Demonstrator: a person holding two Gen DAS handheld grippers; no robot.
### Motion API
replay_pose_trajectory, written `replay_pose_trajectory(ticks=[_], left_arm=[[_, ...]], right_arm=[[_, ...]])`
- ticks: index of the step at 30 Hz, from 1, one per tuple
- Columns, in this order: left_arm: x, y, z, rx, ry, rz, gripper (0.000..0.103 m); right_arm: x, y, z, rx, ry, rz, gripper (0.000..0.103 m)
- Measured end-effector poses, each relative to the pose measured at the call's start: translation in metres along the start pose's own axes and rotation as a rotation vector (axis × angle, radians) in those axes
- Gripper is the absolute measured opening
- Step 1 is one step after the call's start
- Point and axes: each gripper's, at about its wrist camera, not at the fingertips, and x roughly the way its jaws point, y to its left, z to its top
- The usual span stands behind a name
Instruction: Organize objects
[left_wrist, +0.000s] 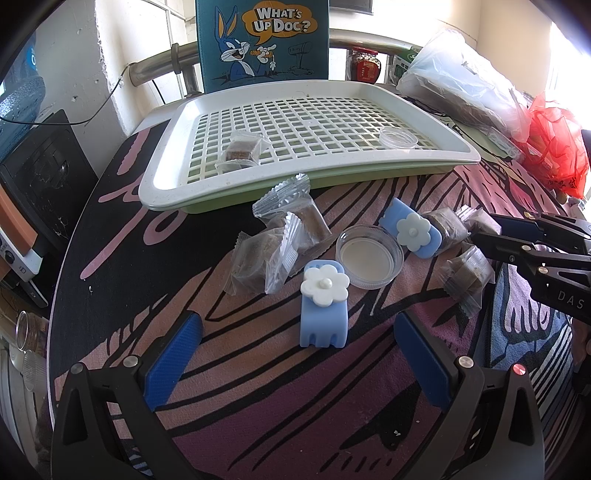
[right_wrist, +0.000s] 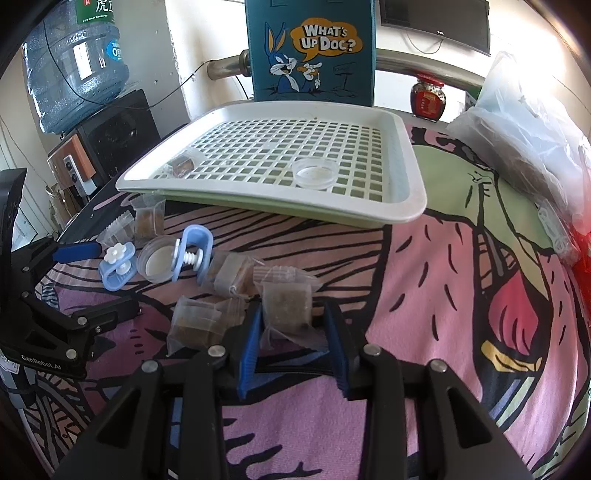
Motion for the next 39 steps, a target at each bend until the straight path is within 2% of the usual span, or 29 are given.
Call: replay_pose_trajectory(ticks=[33, 34, 36, 38, 39], left_arm=[[0.003, 0.000, 0.004, -0.015, -0.003, -0.008, 0.103], [0.000, 0.001, 0.004, -0.019, -0.014, -0.029, 0.099], [-0.007, 0.003, 0.003, -0.017, -0.044, -0.035, 0.060], [-0.008, 0.004, 0.003, -0.009, -0.050, -0.015, 0.045], [-0.009, 0.005, 0.003, -0.012, -0.055, -0.023, 0.034]], right_arm=[[-0.001, 0.001, -0.001, 0.002, -0.003, 0.003, 0.035], [-0.001, 0.001, -0.001, 0.005, -0.003, 0.006, 0.035], [-0.002, 0.000, -0.001, 0.013, -0.005, 0.011, 0.034], [-0.002, -0.001, -0.001, 0.014, -0.006, 0.010, 0.033], [-0.002, 0.000, -0.001, 0.011, -0.006, 0.008, 0.033]])
